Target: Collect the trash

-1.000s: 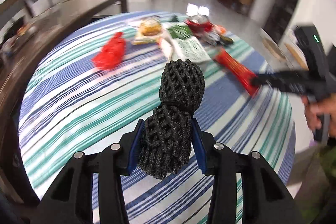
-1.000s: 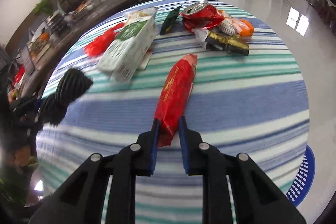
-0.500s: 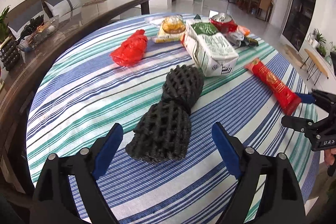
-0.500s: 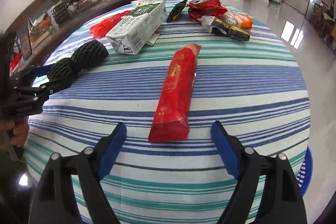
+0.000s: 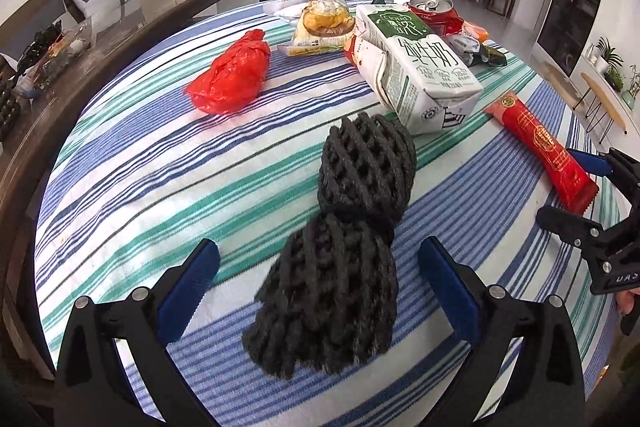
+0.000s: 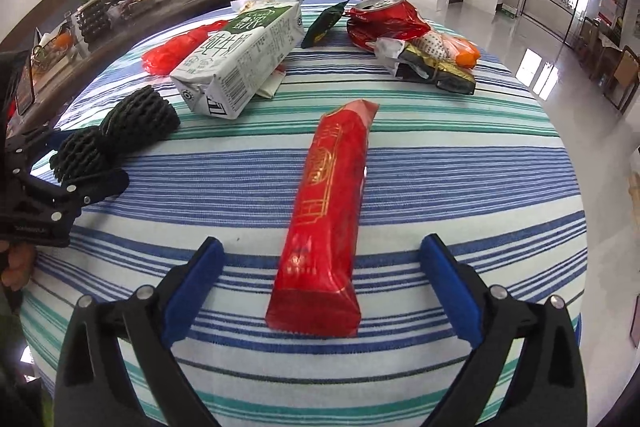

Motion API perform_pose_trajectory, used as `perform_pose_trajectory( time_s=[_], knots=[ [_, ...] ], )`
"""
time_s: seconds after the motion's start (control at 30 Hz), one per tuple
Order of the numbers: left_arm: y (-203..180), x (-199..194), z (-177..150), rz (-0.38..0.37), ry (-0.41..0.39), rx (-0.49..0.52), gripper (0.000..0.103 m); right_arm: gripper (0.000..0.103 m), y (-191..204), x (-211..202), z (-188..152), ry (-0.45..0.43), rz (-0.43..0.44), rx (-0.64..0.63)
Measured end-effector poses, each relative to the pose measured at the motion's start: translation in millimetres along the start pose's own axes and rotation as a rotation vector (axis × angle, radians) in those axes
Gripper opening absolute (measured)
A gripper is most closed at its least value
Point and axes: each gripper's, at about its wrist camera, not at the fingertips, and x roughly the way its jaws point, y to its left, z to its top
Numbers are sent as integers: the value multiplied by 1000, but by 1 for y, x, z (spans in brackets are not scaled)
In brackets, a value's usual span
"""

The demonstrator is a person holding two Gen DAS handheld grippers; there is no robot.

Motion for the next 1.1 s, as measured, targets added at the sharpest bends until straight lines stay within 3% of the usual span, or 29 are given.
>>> perform_pose_trajectory(
  time_s=[0.27, 1.1],
  knots=[
    [5, 18, 26, -3, -1, -5, 99, 97, 1, 0, 0, -1, -4, 4],
    [6, 18, 26, -3, -1, -5, 99, 97, 0, 0, -1, -3, -6, 6]
  ],
)
